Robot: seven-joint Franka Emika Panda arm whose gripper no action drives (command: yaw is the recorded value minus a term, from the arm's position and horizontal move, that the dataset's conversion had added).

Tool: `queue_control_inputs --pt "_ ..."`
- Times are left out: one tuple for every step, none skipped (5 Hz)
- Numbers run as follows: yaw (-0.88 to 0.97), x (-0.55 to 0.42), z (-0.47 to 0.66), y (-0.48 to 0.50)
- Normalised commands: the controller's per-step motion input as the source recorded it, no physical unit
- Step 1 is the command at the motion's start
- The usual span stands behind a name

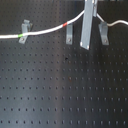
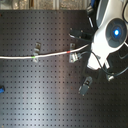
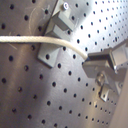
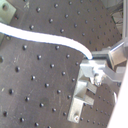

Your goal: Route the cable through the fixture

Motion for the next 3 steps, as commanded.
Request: queue_control_inputs --pt "-0.06 0.077 -0.21 0.225" --pt "0.0 0.13 -0.29 0.335" --pt "0.0 0.107 -0.2 0.275"
